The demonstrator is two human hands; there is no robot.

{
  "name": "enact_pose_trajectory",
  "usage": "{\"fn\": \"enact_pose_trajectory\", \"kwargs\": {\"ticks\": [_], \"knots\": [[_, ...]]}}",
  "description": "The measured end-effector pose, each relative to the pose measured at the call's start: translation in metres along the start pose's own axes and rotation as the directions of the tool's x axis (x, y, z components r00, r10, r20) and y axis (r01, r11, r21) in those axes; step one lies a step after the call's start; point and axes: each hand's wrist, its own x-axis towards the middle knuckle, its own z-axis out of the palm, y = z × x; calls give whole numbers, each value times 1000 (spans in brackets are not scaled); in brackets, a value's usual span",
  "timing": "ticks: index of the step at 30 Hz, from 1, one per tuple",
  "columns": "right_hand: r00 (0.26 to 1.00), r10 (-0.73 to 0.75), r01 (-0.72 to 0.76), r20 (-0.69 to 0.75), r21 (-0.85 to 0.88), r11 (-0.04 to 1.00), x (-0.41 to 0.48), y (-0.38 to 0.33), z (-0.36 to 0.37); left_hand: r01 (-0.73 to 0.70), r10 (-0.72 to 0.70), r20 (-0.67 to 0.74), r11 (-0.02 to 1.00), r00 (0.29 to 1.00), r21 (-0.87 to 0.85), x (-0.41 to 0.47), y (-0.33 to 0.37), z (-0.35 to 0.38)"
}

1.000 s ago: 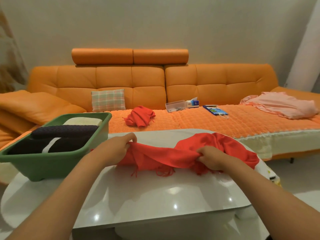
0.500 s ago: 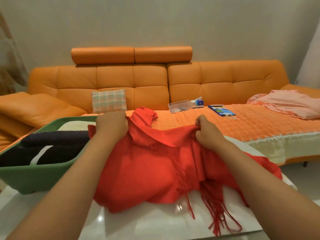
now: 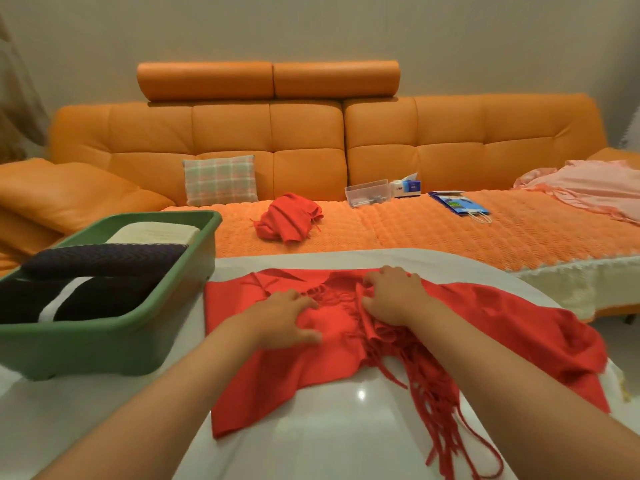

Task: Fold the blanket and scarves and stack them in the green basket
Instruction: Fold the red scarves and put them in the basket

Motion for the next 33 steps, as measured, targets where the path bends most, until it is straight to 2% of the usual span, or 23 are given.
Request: {"fn": "enact_pose_trajectory", "kwargs": {"ticks": [1,2,4,5,7,9,11,13,15,17,20,23,25,27,30,31,33], "knots": [[995,50,-42,84,-96,995,-4,-2,5,9,-12,78,999,997,41,-5,-1,5],[982,69,-48,177,-117,992,-8,-3,9,35,-44,145,997,988,63,-10,-5,7],[948,-9,2,320,24,1000,-19,-5,7,116,-128,221,991,967,68,-19,-14,-2],[943,-69,21,326,147,989,-23,-3,4,164,-179,240,983,954,81,-23,-18,-9],[967,-140,48,212,390,919,-32,0,-7,239,-270,250,960,930,148,-33,-15,-21],[991,-118,76,55,494,866,-40,10,-20,268,-316,166,928,934,257,-37,-6,-25],[998,-62,65,-24,493,868,-48,27,-29,245,-255,-2,926,967,287,-34,6,-25],[1000,-11,15,-12,438,899,-59,50,-39,168,-136,-182,971,974,171,-24,25,-24],[995,37,-64,90,327,943,-72,77,-43,18,7,-301,997,954,82,-10,52,-22],[973,92,-140,212,225,964,-83,105,-39,-154,167,-350,986,922,67,6,88,-18],[927,151,-164,342,8,986,-91,136,-33,-349,346,-315,936,884,50,37,142,-11],[912,202,-163,358,-136,977,-101,154,-33,-410,419,-240,908,876,89,66,182,-2],[918,203,-173,340,-115,978,-101,164,-28,-386,419,-195,903,887,187,82,197,5],[947,171,-166,271,-40,985,-99,173,-25,-366,417,-208,898,885,245,93,202,8],[990,120,-119,79,-10,993,-91,183,-22,-355,380,-218,923,899,147,102,201,6],[993,108,-108,46,-9,994,-88,187,-20,-357,379,-218,925,899,134,104,199,4],[995,75,-81,71,92,992,-81,190,-16,-368,386,-215,922,897,117,106,198,1]]}}
